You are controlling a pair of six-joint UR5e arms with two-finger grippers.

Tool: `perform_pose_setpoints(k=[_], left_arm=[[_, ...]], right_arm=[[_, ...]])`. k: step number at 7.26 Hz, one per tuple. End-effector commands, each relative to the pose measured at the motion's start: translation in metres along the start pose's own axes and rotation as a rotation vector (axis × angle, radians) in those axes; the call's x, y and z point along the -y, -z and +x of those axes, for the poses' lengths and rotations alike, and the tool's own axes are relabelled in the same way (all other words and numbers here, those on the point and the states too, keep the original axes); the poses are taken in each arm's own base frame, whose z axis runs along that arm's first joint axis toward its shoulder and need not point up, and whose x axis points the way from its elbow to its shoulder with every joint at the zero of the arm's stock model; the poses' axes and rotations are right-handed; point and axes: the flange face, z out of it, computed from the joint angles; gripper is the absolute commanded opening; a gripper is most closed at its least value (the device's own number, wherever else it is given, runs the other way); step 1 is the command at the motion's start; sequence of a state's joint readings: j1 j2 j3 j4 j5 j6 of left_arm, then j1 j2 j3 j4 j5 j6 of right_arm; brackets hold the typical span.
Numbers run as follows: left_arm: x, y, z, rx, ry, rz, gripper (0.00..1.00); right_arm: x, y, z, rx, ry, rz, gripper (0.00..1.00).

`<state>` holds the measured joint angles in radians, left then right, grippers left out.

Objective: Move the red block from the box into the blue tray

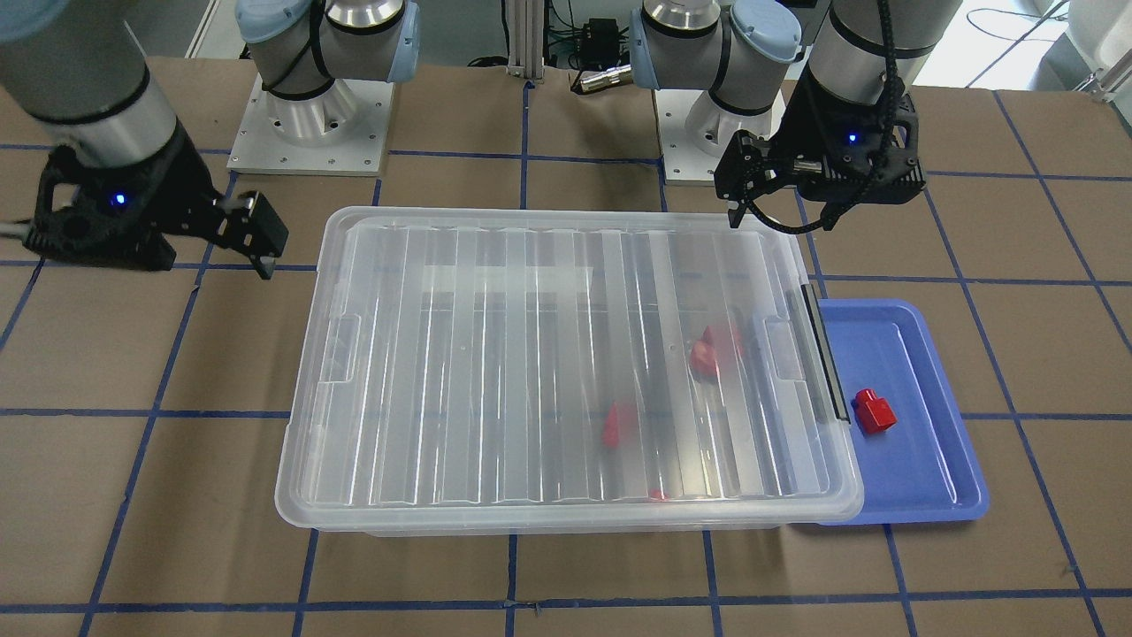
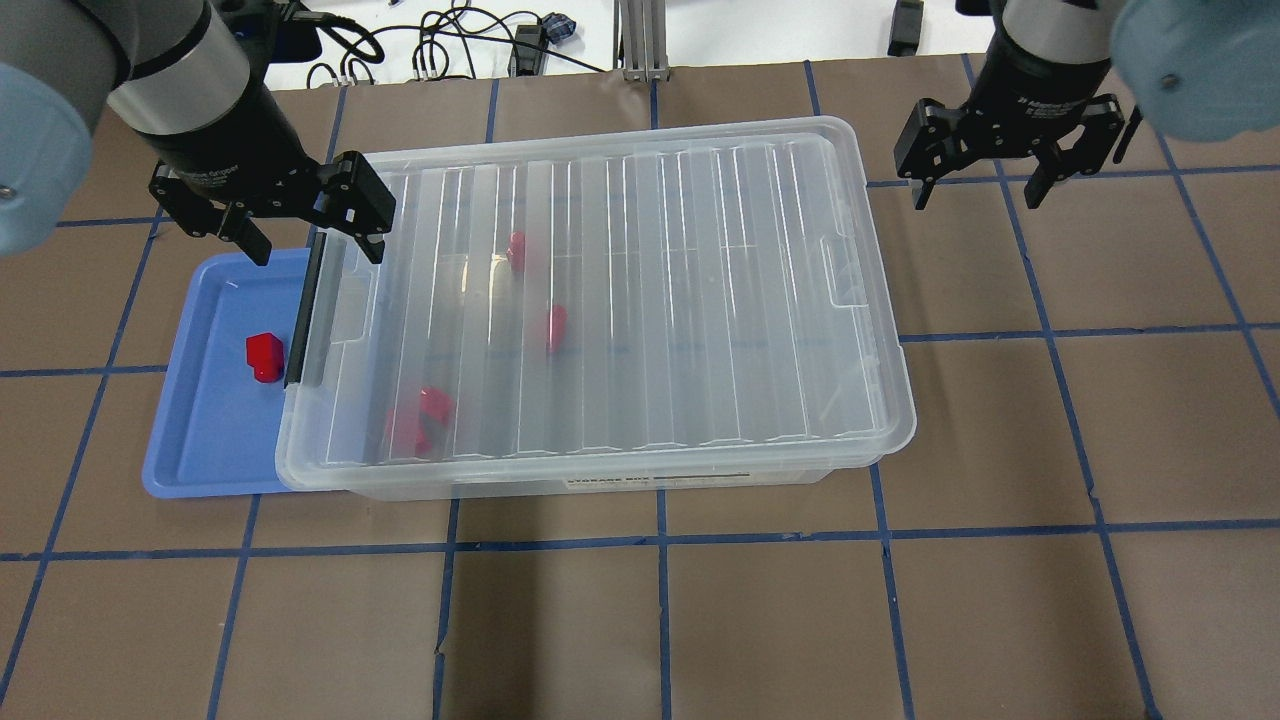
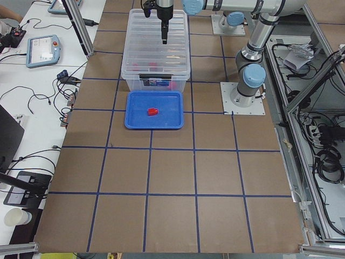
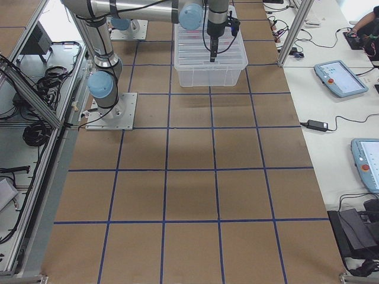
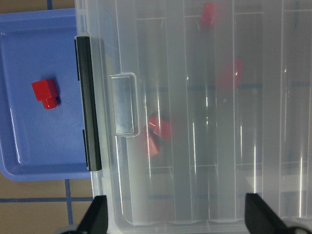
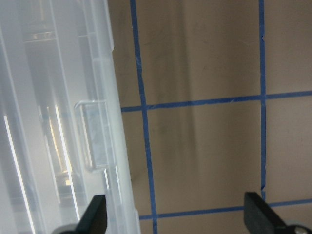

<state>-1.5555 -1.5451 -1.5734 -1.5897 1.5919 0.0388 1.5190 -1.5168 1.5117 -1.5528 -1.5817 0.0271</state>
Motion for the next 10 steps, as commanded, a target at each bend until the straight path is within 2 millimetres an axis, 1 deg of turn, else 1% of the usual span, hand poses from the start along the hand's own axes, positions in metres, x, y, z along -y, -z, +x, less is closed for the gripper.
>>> perform_pose_setpoints(k=[1,2,3,5,7,8,9,10], left_arm=[[0.0,0.001,0.001,0.0,-0.001,0.0,1.0],[-0.001,0.001,0.001,0.005,-0.003,0.002,1.0],[-0.002,0.002,0.001,0.008,-0.003,0.003,1.0],[-0.007,0.008,0.003,0.016,-0.007,0.006,1.0],[-0.007,0.01,0.003,0.013,-0.008,-0.023,1.0],[-0.004,0.007,0.003,0.012,-0.007,-0.03,1.0],[-0.004,0.006,0.003,0.012,-0.007,-0.03,1.0],[-0.004,0.007,0.003,0.01,-0.006,-0.027,1.0]], right_arm=[[-0.029,0.022,-0.005,0.047,-0.032,-0.04,1.0],[-0.037,0.023,-0.019,0.043,-0.015,-0.051,1.0],[-0.042,0.022,-0.022,0.026,-0.01,-0.059,1.0],[-0.046,0.02,-0.024,0.04,-0.009,-0.071,1.0],[-0.042,0.019,-0.024,0.043,-0.003,-0.056,1.0],[-0.044,0.017,-0.024,0.042,-0.006,-0.068,1.0],[-0.042,0.016,-0.024,0.044,-0.005,-0.067,1.0],[-0.043,0.021,-0.024,0.046,-0.008,-0.053,1.0]])
